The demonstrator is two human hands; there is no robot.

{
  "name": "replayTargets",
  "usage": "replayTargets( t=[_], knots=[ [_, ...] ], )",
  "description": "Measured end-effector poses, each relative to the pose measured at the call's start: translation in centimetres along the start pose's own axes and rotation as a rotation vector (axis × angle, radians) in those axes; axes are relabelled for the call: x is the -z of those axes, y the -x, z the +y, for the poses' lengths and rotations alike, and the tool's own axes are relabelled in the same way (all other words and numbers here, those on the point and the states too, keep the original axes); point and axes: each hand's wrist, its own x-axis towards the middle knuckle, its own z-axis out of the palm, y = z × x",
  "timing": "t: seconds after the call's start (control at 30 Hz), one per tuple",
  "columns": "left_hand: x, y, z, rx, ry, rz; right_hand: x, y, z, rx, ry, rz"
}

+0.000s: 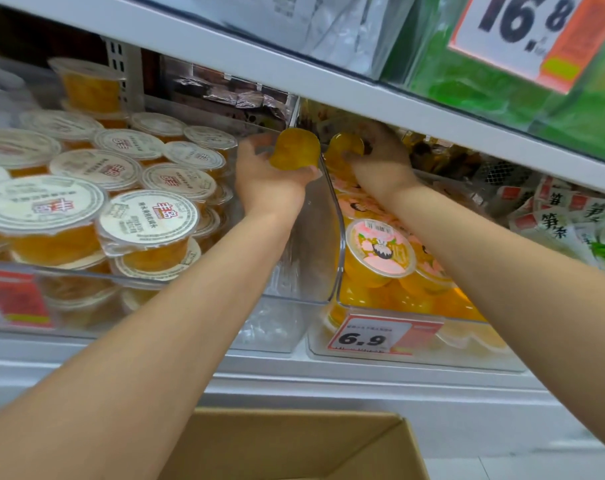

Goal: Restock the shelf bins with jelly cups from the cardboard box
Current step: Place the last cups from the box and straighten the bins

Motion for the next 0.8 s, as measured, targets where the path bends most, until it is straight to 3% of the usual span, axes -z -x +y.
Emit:
replayTargets(
  t=[0.2, 0.27, 0.37, 0.57, 0.8],
  knots=[
    [-0.2, 0.4, 0.5, -0.054, 0.071, -0.011, 0.6, 2.9, -2.9, 0.038, -0.288, -0.141],
    [-0.2, 0.7, 0.5, -0.086, 0.061, -0.045, 0.4, 2.9, -3.4, 0.049, -0.323, -0.117],
    [-0.3, 0.8, 0.4, -0.044, -0.013, -0.126, 0.3, 2.4, -2.8, 0.055, -0.277, -0.050],
    [-0.2, 0.5, -0.6, 0.237, -0.106, -0.232, 1.6, 2.0, 0.3, -0.057, -0.125, -0.034],
    [-0.3, 0.4, -0.5, 0.277, -0.104, -0.250, 2.1, 2.7, 0.9, -0.075, 0.001, -0.076]
  ],
)
